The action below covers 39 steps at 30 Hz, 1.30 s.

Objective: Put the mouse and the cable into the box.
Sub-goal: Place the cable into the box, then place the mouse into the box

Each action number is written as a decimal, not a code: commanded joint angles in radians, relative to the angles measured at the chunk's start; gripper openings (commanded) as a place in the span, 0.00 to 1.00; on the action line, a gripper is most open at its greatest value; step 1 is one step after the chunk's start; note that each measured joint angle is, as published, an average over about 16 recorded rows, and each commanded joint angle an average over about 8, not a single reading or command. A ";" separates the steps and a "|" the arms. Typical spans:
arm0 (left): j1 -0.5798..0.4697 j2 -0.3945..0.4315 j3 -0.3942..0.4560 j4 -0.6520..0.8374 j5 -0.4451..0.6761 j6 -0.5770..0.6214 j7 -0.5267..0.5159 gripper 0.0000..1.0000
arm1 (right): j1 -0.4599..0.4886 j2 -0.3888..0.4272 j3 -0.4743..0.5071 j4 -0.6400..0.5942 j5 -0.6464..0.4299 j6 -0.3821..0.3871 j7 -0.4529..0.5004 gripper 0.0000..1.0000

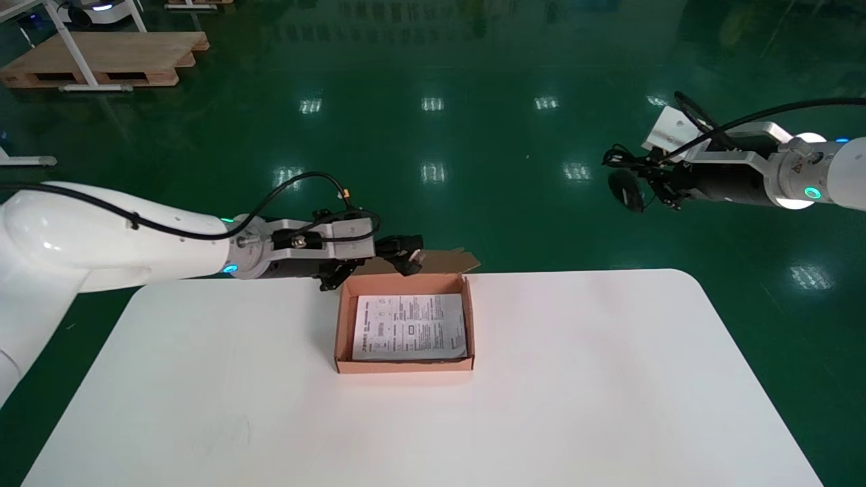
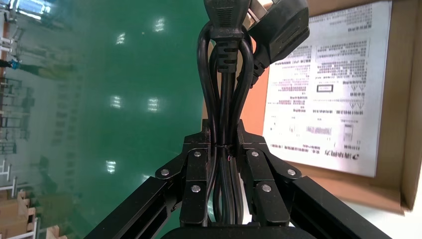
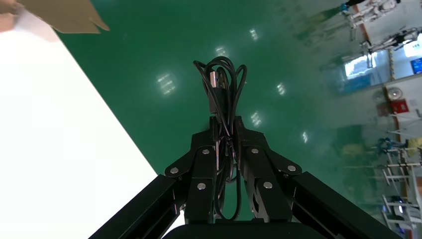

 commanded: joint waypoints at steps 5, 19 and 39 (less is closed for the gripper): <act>0.001 -0.003 0.001 -0.001 0.001 0.000 -0.001 0.00 | -0.004 -0.002 -0.001 -0.001 -0.001 -0.002 0.000 0.00; 0.136 0.078 0.090 -0.058 0.048 -0.235 0.017 0.00 | -0.008 -0.002 -0.001 -0.001 -0.001 -0.003 0.000 0.00; 0.179 0.077 0.412 -0.152 0.019 -0.394 -0.192 0.61 | -0.008 -0.002 -0.001 -0.001 -0.001 -0.003 0.000 0.00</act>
